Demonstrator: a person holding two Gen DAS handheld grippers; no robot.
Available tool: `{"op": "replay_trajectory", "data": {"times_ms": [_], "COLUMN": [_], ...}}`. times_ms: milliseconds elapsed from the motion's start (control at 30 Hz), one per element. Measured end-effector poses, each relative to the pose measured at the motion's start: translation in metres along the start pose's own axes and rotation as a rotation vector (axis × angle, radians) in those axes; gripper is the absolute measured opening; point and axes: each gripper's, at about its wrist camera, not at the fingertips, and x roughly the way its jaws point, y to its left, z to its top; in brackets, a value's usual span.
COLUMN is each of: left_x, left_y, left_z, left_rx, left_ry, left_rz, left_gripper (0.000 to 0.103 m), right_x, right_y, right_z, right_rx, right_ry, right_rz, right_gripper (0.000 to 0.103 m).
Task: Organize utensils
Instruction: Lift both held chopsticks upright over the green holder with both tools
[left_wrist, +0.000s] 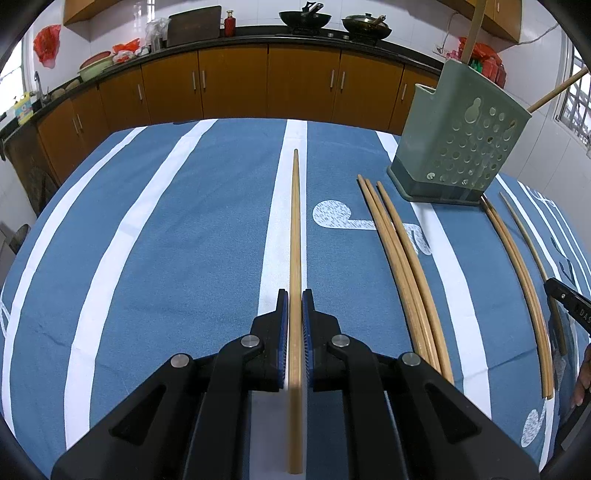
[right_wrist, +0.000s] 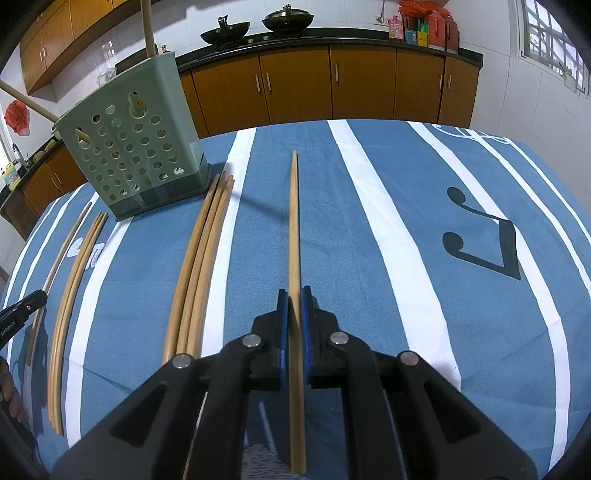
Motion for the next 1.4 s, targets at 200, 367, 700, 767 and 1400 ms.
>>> {"op": "replay_trajectory", "data": {"times_ms": [200, 367, 700, 767, 1400], "left_x": [0.0, -0.003, -0.008, -0.014, -0.128], "left_y": [0.0, -0.004, -0.006, -0.002, 0.003], "left_z": [0.0, -0.005, -0.01, -0.009, 0.045], "left_rx": [-0.002, 0.019, 0.043, 0.029, -0.015], "left_ry": [0.0, 0.002, 0.017, 0.017, -0.288], "left_rz": [-0.001, 0.017, 0.021, 0.005, -0.078], "left_gripper": [0.009, 0.009, 0.007, 0.007, 0.007], "right_x": [0.0, -0.004, -0.011, -0.024, -0.138], "right_y": [0.0, 0.001, 0.0, -0.001, 0.0], "right_z": [0.0, -0.005, -0.005, -0.002, 0.051], "right_rx": [-0.001, -0.016, -0.021, -0.019, -0.022], "right_ry": [0.0, 0.002, -0.004, -0.04, -0.389], "right_rz": [-0.001, -0.004, 0.014, 0.025, 0.079], "right_gripper": [0.008, 0.008, 0.008, 0.008, 0.008]}}
